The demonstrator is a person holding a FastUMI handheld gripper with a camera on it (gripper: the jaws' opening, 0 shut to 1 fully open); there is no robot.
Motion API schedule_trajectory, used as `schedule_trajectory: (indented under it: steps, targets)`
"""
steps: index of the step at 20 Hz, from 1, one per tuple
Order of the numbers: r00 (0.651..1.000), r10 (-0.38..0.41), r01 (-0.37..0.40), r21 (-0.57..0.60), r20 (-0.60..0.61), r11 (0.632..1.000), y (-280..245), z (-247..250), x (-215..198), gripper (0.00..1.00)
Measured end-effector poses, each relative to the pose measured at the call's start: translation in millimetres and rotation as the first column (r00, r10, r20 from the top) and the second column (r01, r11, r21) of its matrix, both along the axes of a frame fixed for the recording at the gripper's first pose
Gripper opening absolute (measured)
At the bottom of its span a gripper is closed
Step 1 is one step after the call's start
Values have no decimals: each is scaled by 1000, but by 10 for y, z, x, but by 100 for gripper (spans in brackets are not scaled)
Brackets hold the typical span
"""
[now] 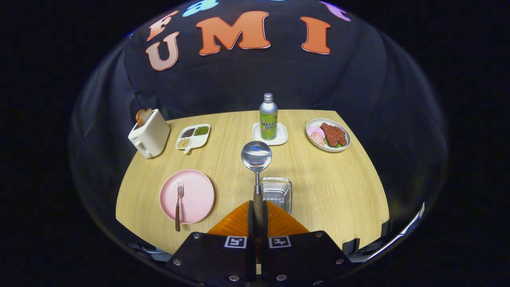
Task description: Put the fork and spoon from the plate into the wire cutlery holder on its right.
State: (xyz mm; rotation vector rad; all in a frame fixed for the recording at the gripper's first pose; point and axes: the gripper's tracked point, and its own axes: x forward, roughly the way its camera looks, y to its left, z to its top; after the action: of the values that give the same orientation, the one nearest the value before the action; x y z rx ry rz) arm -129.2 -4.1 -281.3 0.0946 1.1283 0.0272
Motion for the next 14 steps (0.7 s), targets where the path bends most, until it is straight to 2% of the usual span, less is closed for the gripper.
schedule_trajectory:
  steps: [4, 9, 14]
  targets:
    - [994, 9, -6, 24, -110, 1000, -25, -164, -154, 6]
    - [979, 21, -28, -34, -204, 999, -164, -344, -274, 6]
    - [965, 0, -12, -46, -260, 999, -185, -507, -295, 7]
